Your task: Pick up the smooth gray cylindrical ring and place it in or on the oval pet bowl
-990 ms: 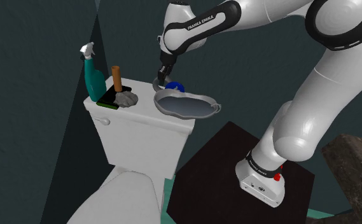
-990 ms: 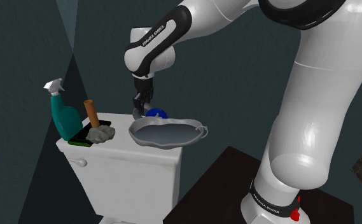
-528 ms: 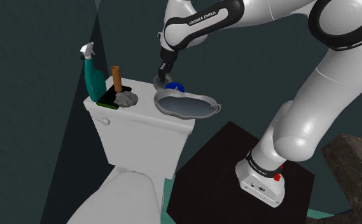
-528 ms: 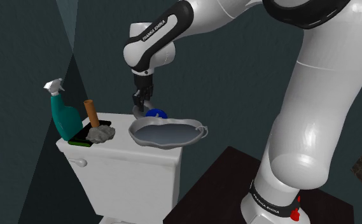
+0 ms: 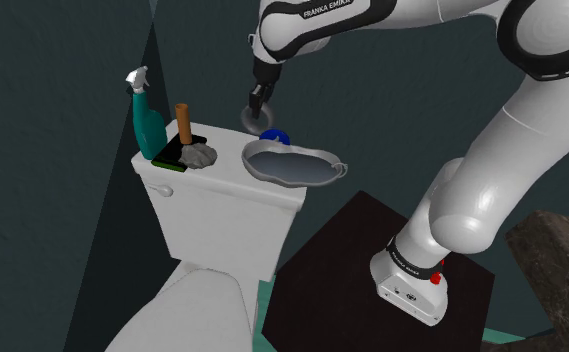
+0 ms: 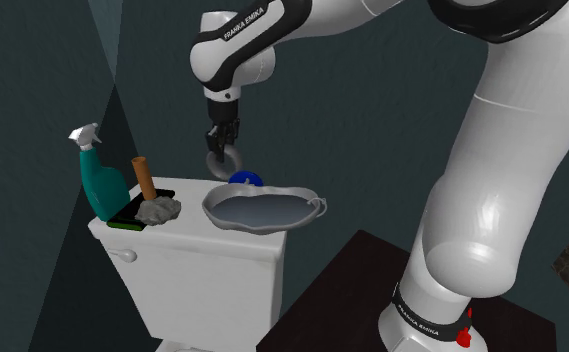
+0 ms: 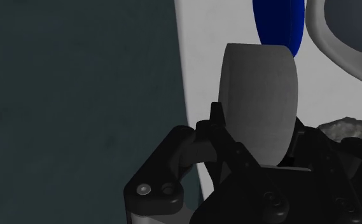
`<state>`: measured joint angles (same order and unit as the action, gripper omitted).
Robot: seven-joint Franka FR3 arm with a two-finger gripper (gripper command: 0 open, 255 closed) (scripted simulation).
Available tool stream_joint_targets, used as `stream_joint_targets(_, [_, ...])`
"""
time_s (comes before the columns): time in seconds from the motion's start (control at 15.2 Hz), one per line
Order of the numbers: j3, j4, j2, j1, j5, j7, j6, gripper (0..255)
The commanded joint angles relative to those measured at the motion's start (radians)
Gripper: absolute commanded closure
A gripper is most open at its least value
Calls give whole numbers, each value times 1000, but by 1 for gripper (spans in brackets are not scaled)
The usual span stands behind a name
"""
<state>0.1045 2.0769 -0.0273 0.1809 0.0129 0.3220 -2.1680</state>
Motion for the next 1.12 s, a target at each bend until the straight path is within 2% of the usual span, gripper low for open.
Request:
stream_joint_targets(0.0, [1,-20,-7,-1,-1,1,26,255])
stream_joint_targets(1.06, [-1,-197,-42,-2,-6,-4,238,255])
